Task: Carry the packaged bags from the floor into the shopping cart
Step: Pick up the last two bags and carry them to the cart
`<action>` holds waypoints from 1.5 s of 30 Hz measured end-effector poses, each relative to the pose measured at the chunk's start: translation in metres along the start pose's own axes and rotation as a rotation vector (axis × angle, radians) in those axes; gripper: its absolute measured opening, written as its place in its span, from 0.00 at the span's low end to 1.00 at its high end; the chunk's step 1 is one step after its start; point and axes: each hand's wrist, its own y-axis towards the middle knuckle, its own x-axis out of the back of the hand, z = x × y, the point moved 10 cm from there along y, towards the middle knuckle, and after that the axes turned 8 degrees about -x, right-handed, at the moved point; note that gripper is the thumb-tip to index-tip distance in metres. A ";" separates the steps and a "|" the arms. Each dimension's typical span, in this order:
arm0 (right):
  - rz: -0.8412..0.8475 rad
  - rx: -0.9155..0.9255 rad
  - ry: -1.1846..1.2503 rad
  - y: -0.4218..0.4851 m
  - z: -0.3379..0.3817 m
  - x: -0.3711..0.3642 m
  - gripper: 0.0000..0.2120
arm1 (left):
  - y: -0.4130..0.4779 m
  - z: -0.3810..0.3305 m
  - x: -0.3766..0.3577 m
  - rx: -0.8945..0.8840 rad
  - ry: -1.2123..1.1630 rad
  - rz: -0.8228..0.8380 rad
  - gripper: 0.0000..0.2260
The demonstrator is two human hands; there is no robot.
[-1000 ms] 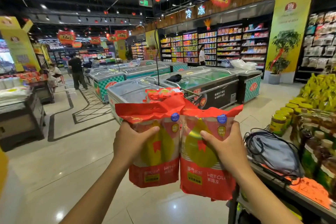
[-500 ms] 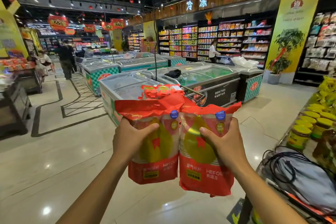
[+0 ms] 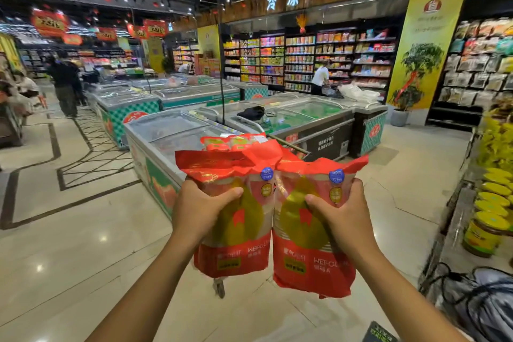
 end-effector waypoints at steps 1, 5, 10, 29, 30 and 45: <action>-0.002 -0.001 0.005 0.007 -0.001 -0.003 0.31 | 0.007 0.003 -0.004 0.001 0.001 0.006 0.41; -0.003 -0.004 0.020 0.037 -0.008 -0.014 0.31 | 0.035 0.016 -0.023 -0.001 -0.001 0.021 0.42; -0.013 -0.020 0.026 0.084 -0.023 -0.026 0.30 | 0.071 0.032 -0.054 -0.003 -0.016 0.023 0.39; 0.036 -0.020 0.076 0.342 -0.073 -0.065 0.28 | 0.254 0.081 -0.223 0.000 -0.016 0.013 0.34; 0.038 -0.021 0.076 0.351 -0.075 -0.067 0.28 | 0.260 0.084 -0.229 0.003 -0.016 0.016 0.34; 0.084 -0.072 0.053 0.473 -0.117 -0.152 0.25 | 0.369 0.158 -0.273 0.055 -0.013 0.018 0.39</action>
